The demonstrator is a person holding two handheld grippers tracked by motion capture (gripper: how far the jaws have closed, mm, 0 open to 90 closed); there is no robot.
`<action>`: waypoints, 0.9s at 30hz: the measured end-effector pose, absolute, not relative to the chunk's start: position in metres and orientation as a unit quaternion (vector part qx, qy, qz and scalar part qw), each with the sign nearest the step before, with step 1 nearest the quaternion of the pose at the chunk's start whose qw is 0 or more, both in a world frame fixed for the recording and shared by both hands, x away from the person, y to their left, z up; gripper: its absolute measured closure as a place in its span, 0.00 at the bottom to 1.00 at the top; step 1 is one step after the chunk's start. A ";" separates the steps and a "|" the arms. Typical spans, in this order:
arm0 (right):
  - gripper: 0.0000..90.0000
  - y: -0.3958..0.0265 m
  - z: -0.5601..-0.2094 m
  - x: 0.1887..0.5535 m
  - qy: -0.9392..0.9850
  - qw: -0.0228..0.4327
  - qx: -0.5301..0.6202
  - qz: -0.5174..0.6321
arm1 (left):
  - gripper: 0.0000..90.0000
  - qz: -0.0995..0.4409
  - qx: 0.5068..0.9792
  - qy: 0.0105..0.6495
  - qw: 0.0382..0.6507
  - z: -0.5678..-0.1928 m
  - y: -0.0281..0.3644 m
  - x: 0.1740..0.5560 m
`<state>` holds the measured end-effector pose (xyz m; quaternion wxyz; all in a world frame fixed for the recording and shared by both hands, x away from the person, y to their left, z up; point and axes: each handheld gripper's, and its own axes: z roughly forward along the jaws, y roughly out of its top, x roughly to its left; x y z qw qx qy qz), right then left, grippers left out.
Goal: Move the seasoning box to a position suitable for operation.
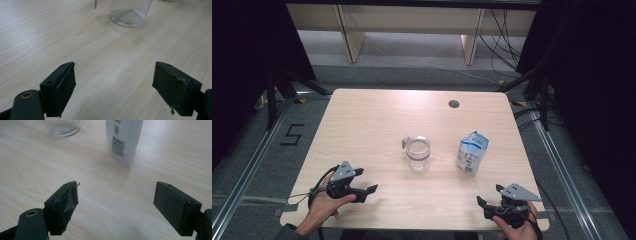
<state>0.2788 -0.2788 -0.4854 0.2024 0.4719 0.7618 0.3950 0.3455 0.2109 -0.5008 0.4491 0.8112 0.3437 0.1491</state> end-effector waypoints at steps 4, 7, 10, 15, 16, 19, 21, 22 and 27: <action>0.23 -0.278 -0.486 0.279 0.763 0.204 0.470 0.394 | 0.20 0.150 0.807 0.350 0.452 -0.501 0.211 0.346; 0.23 -0.280 -0.486 0.281 0.768 0.211 0.457 0.396 | 0.19 0.152 0.807 0.352 0.448 -0.501 0.212 0.346; 0.23 -0.281 -0.486 0.281 0.769 0.208 0.458 0.394 | 0.20 0.152 0.803 0.356 0.454 -0.501 0.212 0.347; 0.23 -0.279 -0.485 0.279 0.761 0.204 0.472 0.395 | 0.24 0.150 0.798 0.362 0.459 -0.498 0.213 0.350; 0.23 -0.281 -0.486 0.281 0.766 0.217 0.458 0.396 | 0.24 0.150 0.795 0.362 0.463 -0.497 0.213 0.352; 0.23 -0.281 -0.485 0.281 0.765 0.216 0.458 0.398 | 0.25 0.149 0.790 0.367 0.467 -0.492 0.215 0.356; 0.23 -0.281 -0.485 0.281 0.763 0.216 0.459 0.399 | 0.28 0.153 0.788 0.369 0.469 -0.487 0.216 0.360; 0.23 -0.282 -0.485 0.281 0.765 0.211 0.459 0.400 | 0.29 0.156 0.787 0.370 0.469 -0.484 0.217 0.362; 0.23 -0.281 -0.484 0.279 0.758 0.202 0.473 0.401 | 0.37 0.149 0.783 0.373 0.475 -0.475 0.217 0.376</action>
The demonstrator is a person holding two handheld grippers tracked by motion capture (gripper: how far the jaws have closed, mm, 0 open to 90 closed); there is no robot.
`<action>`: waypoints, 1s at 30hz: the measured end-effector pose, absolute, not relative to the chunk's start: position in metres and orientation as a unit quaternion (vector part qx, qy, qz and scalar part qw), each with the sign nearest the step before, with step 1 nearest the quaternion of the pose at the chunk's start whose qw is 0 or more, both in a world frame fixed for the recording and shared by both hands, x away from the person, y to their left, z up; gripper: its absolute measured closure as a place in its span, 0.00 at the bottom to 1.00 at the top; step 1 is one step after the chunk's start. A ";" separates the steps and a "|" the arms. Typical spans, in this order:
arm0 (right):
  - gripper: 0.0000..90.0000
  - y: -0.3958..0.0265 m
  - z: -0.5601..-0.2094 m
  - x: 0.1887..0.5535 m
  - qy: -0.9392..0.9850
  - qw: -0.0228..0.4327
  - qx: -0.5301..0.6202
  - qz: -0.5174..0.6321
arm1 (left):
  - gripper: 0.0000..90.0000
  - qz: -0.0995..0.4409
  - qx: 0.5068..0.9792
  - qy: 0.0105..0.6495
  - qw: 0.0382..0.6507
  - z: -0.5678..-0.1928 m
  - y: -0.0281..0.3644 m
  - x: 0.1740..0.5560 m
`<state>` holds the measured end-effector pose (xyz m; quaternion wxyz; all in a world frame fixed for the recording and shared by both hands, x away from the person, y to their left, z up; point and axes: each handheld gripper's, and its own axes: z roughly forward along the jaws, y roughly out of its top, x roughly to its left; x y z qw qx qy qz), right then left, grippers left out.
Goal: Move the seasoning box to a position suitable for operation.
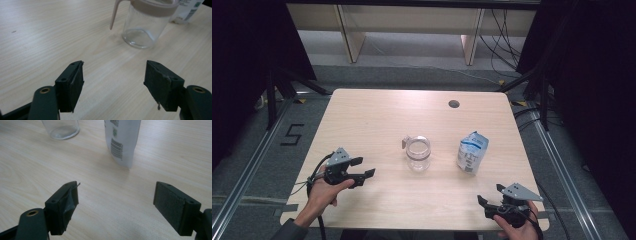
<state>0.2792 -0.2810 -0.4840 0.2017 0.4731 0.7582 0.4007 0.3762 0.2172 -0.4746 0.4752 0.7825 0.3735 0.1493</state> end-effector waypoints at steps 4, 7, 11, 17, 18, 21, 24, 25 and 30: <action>0.24 -0.281 -0.485 0.280 0.758 0.206 0.470 0.403 | 0.50 0.157 0.780 0.372 0.478 -0.467 0.212 0.386; 0.24 -0.281 -0.485 0.280 0.758 0.206 0.470 0.403 | 0.60 0.153 0.779 0.363 0.487 -0.461 0.208 0.394; 0.24 -0.281 -0.485 0.280 0.757 0.205 0.471 0.404 | 0.77 0.163 0.779 0.359 0.488 -0.456 0.201 0.405; 0.24 -0.282 -0.485 0.282 0.762 0.207 0.458 0.408 | 0.94 0.159 0.777 0.359 0.492 -0.453 0.192 0.428; 0.24 -0.282 -0.485 0.282 0.762 0.207 0.458 0.409 | 0.96 0.160 0.777 0.357 0.494 -0.452 0.190 0.431; 0.24 -0.282 -0.485 0.281 0.762 0.203 0.461 0.407 | 0.99 0.163 0.779 0.352 0.493 -0.447 0.180 0.444; 0.24 -0.282 -0.485 0.282 0.764 0.204 0.457 0.407 | 1.00 0.157 0.779 0.353 0.494 -0.445 0.174 0.449; 0.24 -0.282 -0.485 0.282 0.765 0.204 0.457 0.406 | 1.00 0.156 0.781 0.352 0.491 -0.444 0.171 0.452; 0.24 -0.282 -0.485 0.282 0.766 0.202 0.457 0.405 | 1.00 0.142 0.785 0.345 0.494 -0.442 0.157 0.469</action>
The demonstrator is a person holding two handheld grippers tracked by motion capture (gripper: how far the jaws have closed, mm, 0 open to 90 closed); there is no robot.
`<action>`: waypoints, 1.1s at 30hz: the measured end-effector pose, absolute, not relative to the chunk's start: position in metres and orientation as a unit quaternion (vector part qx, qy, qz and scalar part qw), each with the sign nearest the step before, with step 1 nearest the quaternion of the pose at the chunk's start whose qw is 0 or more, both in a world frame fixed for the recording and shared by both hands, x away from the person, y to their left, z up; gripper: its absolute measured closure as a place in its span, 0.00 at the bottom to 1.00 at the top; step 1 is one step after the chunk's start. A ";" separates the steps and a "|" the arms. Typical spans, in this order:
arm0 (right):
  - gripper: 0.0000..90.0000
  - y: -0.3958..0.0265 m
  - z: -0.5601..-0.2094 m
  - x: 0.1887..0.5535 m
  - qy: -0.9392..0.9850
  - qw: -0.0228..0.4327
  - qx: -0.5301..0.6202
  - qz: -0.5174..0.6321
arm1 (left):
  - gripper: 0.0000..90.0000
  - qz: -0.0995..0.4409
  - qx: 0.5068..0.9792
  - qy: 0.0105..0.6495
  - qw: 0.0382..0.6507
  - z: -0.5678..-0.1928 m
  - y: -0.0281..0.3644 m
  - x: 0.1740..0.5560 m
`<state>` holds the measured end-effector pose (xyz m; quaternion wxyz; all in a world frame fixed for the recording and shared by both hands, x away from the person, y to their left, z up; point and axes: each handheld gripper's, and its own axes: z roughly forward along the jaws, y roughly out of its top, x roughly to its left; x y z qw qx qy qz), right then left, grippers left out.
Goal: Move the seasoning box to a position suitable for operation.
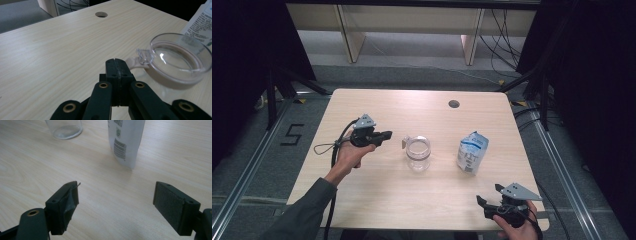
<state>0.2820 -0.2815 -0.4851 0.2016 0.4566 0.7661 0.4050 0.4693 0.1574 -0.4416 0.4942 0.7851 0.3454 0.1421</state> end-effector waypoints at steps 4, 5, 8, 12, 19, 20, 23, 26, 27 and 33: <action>0.24 -0.281 -0.486 0.282 0.766 0.203 0.455 0.407 | 1.00 0.128 0.788 0.343 0.495 -0.443 0.146 0.484; 0.24 -0.280 -0.486 0.282 0.765 0.201 0.458 0.406 | 1.00 0.125 0.789 0.341 0.495 -0.443 0.144 0.487; 0.24 -0.279 -0.486 0.281 0.764 0.192 0.465 0.404 | 1.00 0.122 0.795 0.340 0.487 -0.443 0.137 0.494; 0.24 -0.279 -0.487 0.281 0.764 0.194 0.464 0.405 | 1.00 0.120 0.802 0.338 0.478 -0.444 0.126 0.502; 0.24 -0.281 -0.487 0.283 0.770 0.200 0.449 0.407 | 1.00 0.092 0.815 0.328 0.468 -0.453 0.114 0.508; 0.24 -0.281 -0.487 0.283 0.770 0.200 0.449 0.407 | 1.00 0.094 0.815 0.330 0.467 -0.454 0.114 0.508; 0.24 -0.281 -0.487 0.283 0.770 0.199 0.449 0.406 | 1.00 0.093 0.817 0.330 0.464 -0.455 0.113 0.509; 0.24 -0.281 -0.487 0.283 0.771 0.202 0.449 0.404 | 1.00 0.090 0.817 0.333 0.462 -0.455 0.112 0.509; 0.24 -0.281 -0.487 0.283 0.772 0.203 0.449 0.403 | 1.00 0.090 0.818 0.330 0.463 -0.455 0.112 0.509; 0.24 -0.278 -0.487 0.281 0.767 0.192 0.461 0.402 | 1.00 0.097 0.816 0.325 0.467 -0.445 0.109 0.507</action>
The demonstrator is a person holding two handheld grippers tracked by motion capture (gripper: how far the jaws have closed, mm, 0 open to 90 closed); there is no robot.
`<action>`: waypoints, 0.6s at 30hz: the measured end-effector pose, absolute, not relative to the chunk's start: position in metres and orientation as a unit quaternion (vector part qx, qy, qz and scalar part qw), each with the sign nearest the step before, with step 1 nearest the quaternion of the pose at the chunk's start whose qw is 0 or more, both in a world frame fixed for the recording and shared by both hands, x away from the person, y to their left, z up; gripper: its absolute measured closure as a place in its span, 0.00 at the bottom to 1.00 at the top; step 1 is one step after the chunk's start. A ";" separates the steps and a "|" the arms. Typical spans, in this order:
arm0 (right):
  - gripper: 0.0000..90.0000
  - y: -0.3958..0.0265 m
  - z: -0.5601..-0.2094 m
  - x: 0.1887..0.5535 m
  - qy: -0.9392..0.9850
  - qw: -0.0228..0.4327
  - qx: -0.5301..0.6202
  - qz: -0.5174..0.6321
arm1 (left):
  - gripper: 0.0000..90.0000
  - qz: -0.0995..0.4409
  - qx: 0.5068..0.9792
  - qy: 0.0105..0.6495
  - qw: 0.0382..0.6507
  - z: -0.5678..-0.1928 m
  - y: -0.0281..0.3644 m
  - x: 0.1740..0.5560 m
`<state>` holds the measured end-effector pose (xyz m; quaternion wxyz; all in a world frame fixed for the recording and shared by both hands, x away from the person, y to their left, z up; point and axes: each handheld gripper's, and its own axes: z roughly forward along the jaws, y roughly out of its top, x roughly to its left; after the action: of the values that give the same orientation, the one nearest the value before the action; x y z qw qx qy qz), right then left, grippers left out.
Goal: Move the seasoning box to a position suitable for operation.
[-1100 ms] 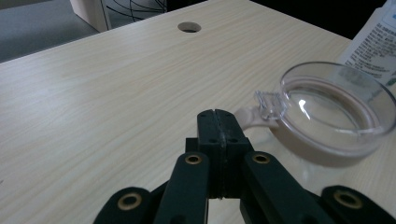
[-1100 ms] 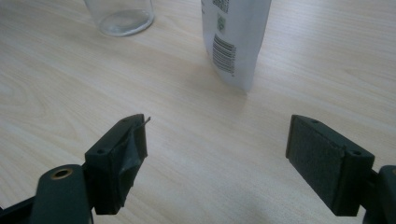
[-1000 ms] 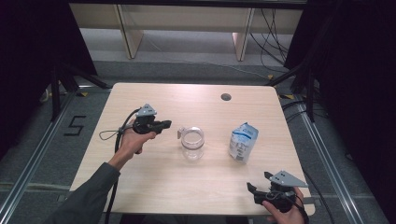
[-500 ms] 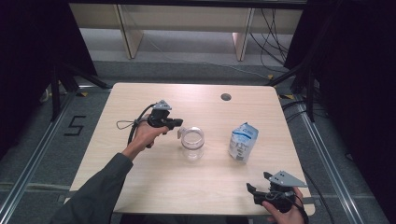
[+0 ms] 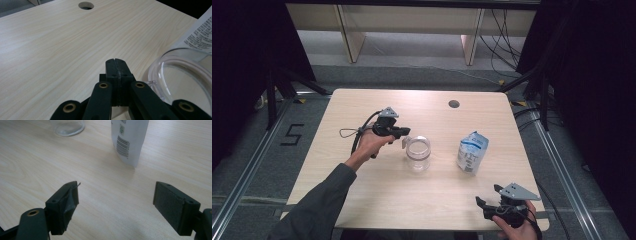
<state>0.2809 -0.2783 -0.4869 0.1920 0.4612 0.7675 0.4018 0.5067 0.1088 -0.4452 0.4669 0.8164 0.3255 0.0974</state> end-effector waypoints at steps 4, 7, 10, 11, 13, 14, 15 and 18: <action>0.24 -0.278 -0.487 0.281 0.768 0.192 0.459 0.403 | 1.00 0.098 0.817 0.320 0.470 -0.440 0.106 0.503; 0.24 -0.278 -0.487 0.281 0.769 0.191 0.459 0.402 | 1.00 0.108 0.823 0.316 0.458 -0.437 0.105 0.501; 0.24 -0.278 -0.487 0.281 0.768 0.190 0.460 0.403 | 1.00 0.108 0.826 0.314 0.455 -0.436 0.107 0.502; 0.24 -0.280 -0.487 0.283 0.773 0.202 0.447 0.402 | 1.00 0.107 0.820 0.321 0.461 -0.437 0.106 0.502; 0.24 -0.279 -0.488 0.283 0.775 0.201 0.443 0.403 | 1.00 0.105 0.818 0.325 0.463 -0.437 0.106 0.502; 0.24 -0.280 -0.488 0.283 0.775 0.206 0.442 0.401 | 1.00 0.101 0.820 0.322 0.461 -0.437 0.106 0.502; 0.24 -0.279 -0.488 0.283 0.775 0.194 0.445 0.404 | 1.00 0.102 0.824 0.319 0.457 -0.437 0.106 0.502; 0.24 -0.279 -0.488 0.283 0.778 0.194 0.444 0.400 | 1.00 0.102 0.823 0.320 0.458 -0.437 0.106 0.500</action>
<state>0.2831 -0.2793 -0.4877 0.1940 0.4440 0.7781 0.3998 0.5000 0.1056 -0.4373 0.4577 0.8230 0.3204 0.1025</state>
